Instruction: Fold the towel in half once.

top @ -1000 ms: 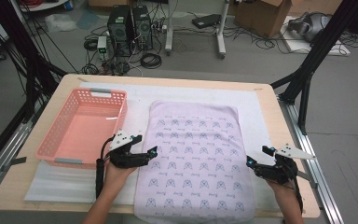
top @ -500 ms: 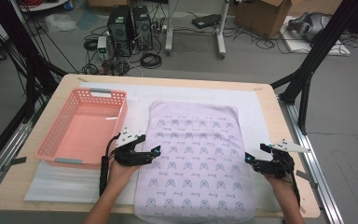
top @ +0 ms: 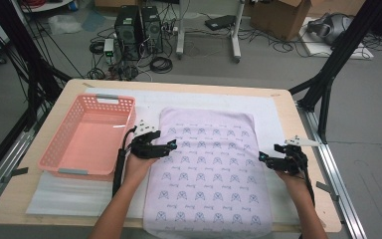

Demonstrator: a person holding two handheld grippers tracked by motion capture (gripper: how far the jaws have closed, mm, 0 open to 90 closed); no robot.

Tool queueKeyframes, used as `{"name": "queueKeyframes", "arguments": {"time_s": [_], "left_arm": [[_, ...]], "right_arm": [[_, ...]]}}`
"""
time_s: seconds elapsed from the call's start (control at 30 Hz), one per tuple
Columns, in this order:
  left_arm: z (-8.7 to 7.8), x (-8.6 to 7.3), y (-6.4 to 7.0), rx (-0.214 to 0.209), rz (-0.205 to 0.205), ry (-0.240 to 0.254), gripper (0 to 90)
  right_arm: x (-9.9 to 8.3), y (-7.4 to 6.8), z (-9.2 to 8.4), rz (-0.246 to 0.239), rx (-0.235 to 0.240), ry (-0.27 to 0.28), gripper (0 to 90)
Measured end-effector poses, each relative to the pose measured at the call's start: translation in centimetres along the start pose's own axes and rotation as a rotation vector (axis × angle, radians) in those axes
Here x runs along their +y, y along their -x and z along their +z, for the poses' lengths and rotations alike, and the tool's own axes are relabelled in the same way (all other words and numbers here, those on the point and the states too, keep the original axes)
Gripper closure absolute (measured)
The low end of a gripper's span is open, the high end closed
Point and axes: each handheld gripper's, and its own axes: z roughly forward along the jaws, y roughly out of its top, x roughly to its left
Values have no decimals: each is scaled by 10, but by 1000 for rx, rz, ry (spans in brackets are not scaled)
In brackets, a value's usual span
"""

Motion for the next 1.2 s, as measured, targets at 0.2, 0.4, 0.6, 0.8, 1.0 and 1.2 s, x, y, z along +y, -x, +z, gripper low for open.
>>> {"name": "queueKeyframes", "arguments": {"time_s": [0.2, 0.4, 0.6, 0.8, 1.0, 1.2], "left_arm": [[20, 5, -20, 104, -71, -59, 245], [31, 8, -28, 144, -51, -119, 309], [40, 8, -28, 167, -72, -152, 463], [37, 7, -34, 193, -65, -149, 662], [39, 7, -31, 197, -47, -145, 834], [34, 11, -30, 200, -97, -102, 872]], "right_arm": [[20, 7, 17, 19, -21, -30, 264], [31, 8, 38, 19, -70, -57, 432], [39, 12, 54, 55, -97, -72, 466], [47, 6, 75, 41, -109, -112, 486], [44, 0, 86, 35, -160, -118, 629], [45, -1, 82, -4, -113, -126, 866]]}}
